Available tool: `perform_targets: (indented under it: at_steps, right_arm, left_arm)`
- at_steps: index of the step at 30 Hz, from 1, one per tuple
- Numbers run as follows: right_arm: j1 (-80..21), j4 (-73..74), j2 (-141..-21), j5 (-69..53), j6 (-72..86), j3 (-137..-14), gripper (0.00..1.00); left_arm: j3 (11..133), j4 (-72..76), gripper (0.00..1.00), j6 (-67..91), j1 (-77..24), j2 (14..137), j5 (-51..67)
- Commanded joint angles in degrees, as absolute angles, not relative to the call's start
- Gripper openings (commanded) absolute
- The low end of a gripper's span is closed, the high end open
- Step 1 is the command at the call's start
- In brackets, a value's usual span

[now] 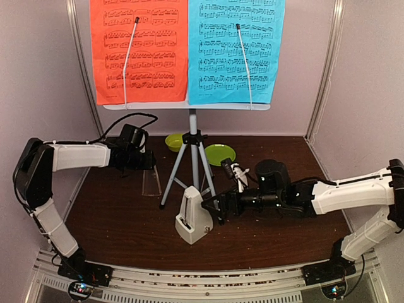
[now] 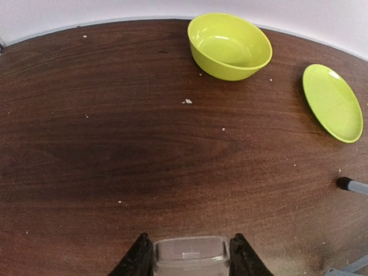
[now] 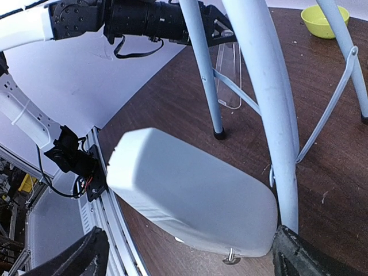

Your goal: Set up the instrument practice props

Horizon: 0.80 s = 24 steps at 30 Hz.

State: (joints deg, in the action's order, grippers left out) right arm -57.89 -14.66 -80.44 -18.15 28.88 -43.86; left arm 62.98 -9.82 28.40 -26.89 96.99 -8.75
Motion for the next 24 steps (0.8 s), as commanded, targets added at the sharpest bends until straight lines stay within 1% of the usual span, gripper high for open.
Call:
perform_targets:
  at_steps: [1,5,7,8,10,12,14,19,20,22,24]
  right_arm:
    - [-58.3,-13.9,-78.2,-16.6,29.1,-41.6,1.00]
    - [-58.3,-14.0,-77.7,-15.3,29.1,-39.6,1.00]
    - [-58.3,-14.5,-77.8,-15.2,29.4,-38.6,1.00]
    - [-58.4,-14.8,-78.0,-15.1,29.6,-38.3,1.00]
    - [-58.7,-15.3,-78.5,-14.9,29.9,-37.6,0.97]
    - [-59.2,-15.2,-79.1,-14.0,30.2,-37.3,0.92]
    - [-59.9,-14.7,-79.7,-12.6,30.5,-37.2,0.87]
    - [-62.4,-12.9,-81.5,-8.1,30.4,-38.2,0.66]
    - [-63.0,-12.6,-82.0,-7.5,30.3,-38.6,0.62]
    - [-63.8,-12.7,-83.2,-6.7,30.4,-39.5,0.54]
    - [-64.3,-13.2,-84.6,-6.4,30.8,-40.3,0.48]
  left_arm:
    - [66.7,-11.1,0.50,28.3,-26.2,98.9,-7.0]
    - [65.3,-10.1,0.75,28.4,-26.2,96.0,-8.2]
    - [63.9,-9.8,0.80,28.2,-26.2,93.6,-8.9]
    - [62.8,-9.3,0.81,28.1,-26.2,92.3,-9.0]
    - [59.7,-7.6,0.82,28.2,-26.2,89.0,-8.4]
    - [54.2,-3.4,0.80,28.0,-26.3,84.6,-6.3]
    - [47.6,1.7,0.77,27.2,-26.6,79.7,-3.8]
    - [31.3,12.5,0.63,23.4,-30.9,67.8,-0.4]
    - [28.6,14.7,0.58,23.2,-32.4,66.1,-0.1]
    - [24.9,18.1,0.50,23.0,-35.7,64.1,-0.9]
    - [23.3,19.0,0.46,22.9,-38.7,63.8,-1.9]
